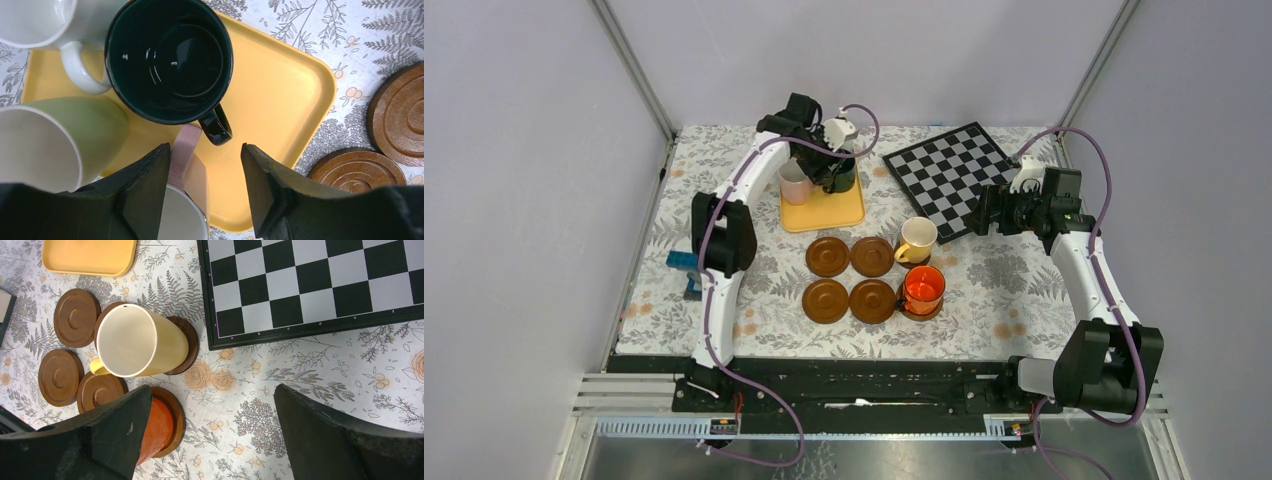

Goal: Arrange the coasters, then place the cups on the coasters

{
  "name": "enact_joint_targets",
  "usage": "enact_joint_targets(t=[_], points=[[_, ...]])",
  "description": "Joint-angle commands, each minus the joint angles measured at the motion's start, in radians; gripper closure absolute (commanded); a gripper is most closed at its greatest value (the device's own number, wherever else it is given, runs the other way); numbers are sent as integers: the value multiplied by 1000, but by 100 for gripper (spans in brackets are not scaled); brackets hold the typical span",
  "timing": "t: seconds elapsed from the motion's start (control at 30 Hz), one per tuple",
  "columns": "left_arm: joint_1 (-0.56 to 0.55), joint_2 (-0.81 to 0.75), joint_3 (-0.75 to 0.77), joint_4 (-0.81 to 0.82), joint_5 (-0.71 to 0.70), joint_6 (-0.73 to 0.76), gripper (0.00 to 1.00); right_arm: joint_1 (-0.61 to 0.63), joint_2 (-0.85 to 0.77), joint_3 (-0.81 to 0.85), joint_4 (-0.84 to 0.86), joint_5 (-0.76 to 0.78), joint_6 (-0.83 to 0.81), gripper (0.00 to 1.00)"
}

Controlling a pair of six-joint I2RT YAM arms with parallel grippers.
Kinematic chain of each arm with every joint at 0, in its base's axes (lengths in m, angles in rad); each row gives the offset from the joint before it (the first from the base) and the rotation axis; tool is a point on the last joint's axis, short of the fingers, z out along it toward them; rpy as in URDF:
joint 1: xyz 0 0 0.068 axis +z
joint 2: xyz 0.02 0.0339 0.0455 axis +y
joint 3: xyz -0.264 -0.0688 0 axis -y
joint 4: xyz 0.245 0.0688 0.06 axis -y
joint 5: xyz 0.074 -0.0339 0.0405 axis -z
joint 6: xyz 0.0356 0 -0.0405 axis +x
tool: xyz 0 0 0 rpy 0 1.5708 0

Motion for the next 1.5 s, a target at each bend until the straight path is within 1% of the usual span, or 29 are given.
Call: enact_joint_targets(t=[0.0,0.2,0.6,0.67,0.73,0.83,0.93,0.97,1.07,1.1,1.23,1.37,1.47], points=[[-21,-44,-41,-45,16,27,45,-4,-17,5,32,6,-9,0],[-29,-63,-53,-70,18,40,45,-4,-17,4,32,8,-8,0],[-29,-147,-160,-93,22,55,45,-4,-24,3,33,3,-6,0],[-29,-163,-176,-93,13,57,46,-4,-24,2,32,2,-4,0],[-29,-183,-185,-93,-4,51,49,-4,-26,3,32,2,-4,0],[-30,-232,-204,-78,9,-14,51,-4,-32,0,33,4,-5,0],[-39,-336,-297,28,19,-140,48,-4,-31,1,33,3,-6,0],[-42,-374,-344,84,-2,-197,47,-4,-30,1,34,2,-6,0],[-41,-494,-475,218,-84,-367,42,-4,-32,2,31,3,-6,0],[-43,-530,-536,270,-136,-439,39,-4,-32,2,32,2,-5,0],[-45,-608,-653,348,-316,-618,32,-4,-36,1,31,-3,-6,0],[-45,-638,-751,417,-463,-676,30,-4,-41,2,31,-9,-3,0],[-45,-633,-782,466,-533,-685,29,-4,-50,0,31,-13,2,0]])
